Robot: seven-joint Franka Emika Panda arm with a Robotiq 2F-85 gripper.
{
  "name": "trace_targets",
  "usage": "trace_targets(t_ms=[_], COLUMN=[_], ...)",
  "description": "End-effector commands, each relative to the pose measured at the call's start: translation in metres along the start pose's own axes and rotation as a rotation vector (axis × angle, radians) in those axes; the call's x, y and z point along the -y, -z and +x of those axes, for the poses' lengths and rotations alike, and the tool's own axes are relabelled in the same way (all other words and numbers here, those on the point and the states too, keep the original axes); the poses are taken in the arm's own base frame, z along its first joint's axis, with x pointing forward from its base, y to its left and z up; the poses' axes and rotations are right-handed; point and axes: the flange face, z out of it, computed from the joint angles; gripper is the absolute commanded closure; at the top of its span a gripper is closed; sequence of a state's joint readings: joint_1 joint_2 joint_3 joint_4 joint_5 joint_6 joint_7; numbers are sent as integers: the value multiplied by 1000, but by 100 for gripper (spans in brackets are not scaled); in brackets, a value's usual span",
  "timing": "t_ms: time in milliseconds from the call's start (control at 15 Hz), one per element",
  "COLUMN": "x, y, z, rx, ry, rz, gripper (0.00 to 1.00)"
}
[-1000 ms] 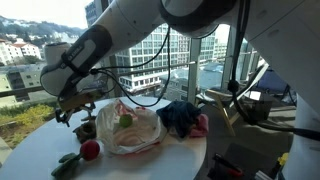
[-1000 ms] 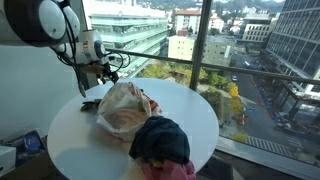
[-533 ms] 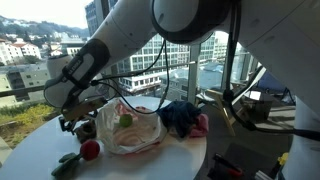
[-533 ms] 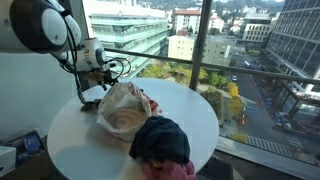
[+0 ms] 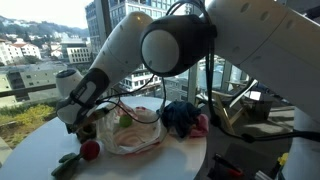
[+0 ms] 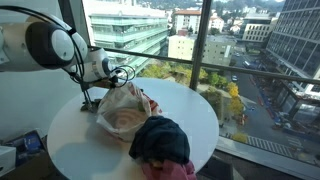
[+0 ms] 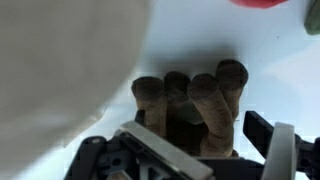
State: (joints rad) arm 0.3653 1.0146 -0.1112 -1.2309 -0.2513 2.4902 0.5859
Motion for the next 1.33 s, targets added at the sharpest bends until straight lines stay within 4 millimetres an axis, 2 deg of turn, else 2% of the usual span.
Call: trace_targets(t_ms=[0, 200, 267, 400, 600, 867, 933, 1067, 1200, 1267], x=[9, 7, 6, 6, 6, -8, -12, -16, -22, -26], y=[-18, -35, -37, -39, -36, -37, -34, -25, -1, 15], z=[10, 10, 11, 13, 13, 9, 11, 15, 25, 32], rx=[-73, -86, -94, -102, -81, 3, 23, 41, 11, -17], ry=[-37, -71, -76, -87, -99, -119, -124, -137, -152, -158], rz=[-40, -80, -91, -102, -106, -113, -96, -75, -58, -45], gripper=[0, 1, 25, 30, 54, 85, 88, 85, 89, 87])
